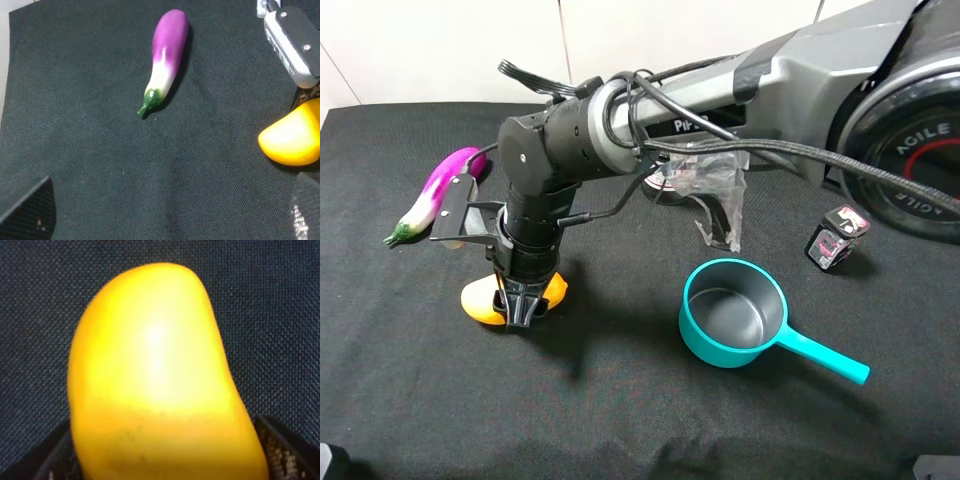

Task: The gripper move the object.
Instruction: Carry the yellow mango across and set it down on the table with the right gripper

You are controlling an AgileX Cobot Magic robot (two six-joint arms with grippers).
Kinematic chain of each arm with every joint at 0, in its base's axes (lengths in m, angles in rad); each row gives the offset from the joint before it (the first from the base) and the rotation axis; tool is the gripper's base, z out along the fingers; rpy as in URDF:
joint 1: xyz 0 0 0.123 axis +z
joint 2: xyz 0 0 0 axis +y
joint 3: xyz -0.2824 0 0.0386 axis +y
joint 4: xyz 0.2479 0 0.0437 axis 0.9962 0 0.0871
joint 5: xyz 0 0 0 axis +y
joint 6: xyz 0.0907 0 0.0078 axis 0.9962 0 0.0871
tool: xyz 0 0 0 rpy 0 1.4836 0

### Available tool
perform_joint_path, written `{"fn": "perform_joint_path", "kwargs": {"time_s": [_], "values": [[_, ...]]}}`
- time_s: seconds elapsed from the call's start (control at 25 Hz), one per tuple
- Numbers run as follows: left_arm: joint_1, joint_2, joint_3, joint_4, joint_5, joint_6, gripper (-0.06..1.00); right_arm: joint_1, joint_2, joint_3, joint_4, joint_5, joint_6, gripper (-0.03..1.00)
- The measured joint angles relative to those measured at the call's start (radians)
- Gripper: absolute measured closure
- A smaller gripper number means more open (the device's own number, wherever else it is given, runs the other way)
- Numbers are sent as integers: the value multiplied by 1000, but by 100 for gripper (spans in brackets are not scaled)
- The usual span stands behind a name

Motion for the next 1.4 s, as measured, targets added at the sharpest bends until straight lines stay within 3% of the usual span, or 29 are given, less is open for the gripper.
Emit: {"fn": "perform_joint_path", "kwargs": {"time_s": [0.64, 1.2, 1.4], "values": [[0, 0, 0, 0, 0, 0, -5, 0, -33, -2, -68, 38, 64, 46], [0, 0, 0, 0, 0, 0, -5, 0, -125, -39, -114, 194, 174, 46], [0, 0, 0, 0, 0, 0, -5, -15, -149, -71, -130, 298, 244, 46]]}}
